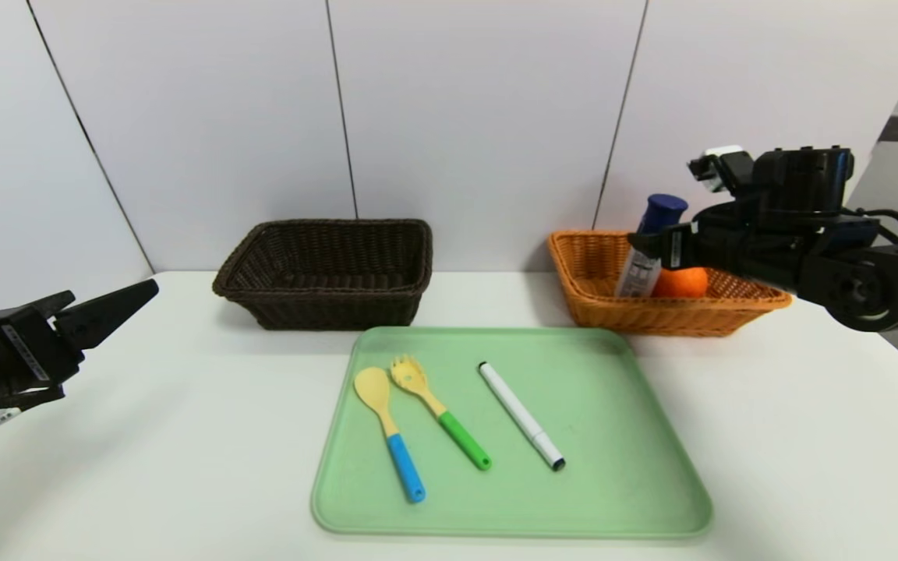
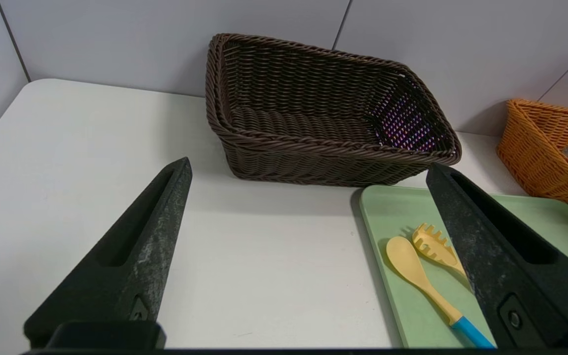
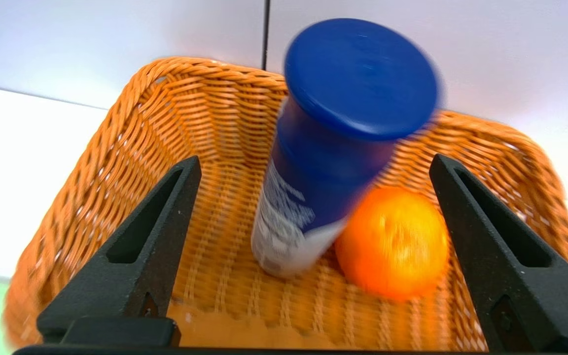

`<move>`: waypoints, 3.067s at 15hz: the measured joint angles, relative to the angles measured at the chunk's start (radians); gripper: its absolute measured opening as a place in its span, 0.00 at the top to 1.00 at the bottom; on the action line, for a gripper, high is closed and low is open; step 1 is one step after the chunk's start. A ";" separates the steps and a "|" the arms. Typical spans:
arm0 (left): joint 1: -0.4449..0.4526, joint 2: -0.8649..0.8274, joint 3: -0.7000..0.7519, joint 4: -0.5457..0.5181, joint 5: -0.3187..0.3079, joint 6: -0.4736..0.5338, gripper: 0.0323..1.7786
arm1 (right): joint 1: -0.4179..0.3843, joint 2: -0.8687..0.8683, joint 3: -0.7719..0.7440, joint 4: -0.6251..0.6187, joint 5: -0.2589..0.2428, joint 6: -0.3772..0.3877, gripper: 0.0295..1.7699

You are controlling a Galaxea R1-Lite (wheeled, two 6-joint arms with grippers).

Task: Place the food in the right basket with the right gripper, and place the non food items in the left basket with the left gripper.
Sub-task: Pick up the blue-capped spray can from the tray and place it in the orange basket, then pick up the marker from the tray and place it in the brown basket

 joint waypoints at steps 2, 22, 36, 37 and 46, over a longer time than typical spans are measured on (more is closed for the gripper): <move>0.000 -0.006 0.000 0.000 0.000 0.001 0.05 | 0.000 -0.066 0.036 0.023 0.000 0.000 0.08; -0.003 0.004 0.022 -0.050 -0.025 0.012 0.05 | 0.617 -0.114 -0.431 1.143 0.020 0.172 0.04; -0.004 0.176 0.113 -0.330 -0.049 0.008 0.05 | 0.550 0.179 -0.450 1.130 -0.013 0.121 0.04; -0.004 0.176 0.115 -0.332 -0.048 0.007 0.05 | 0.546 0.193 -0.450 1.113 -0.024 0.120 0.04; -0.005 0.166 0.104 -0.336 -0.066 0.013 0.05 | 0.520 0.264 -0.461 1.057 -0.031 0.107 0.04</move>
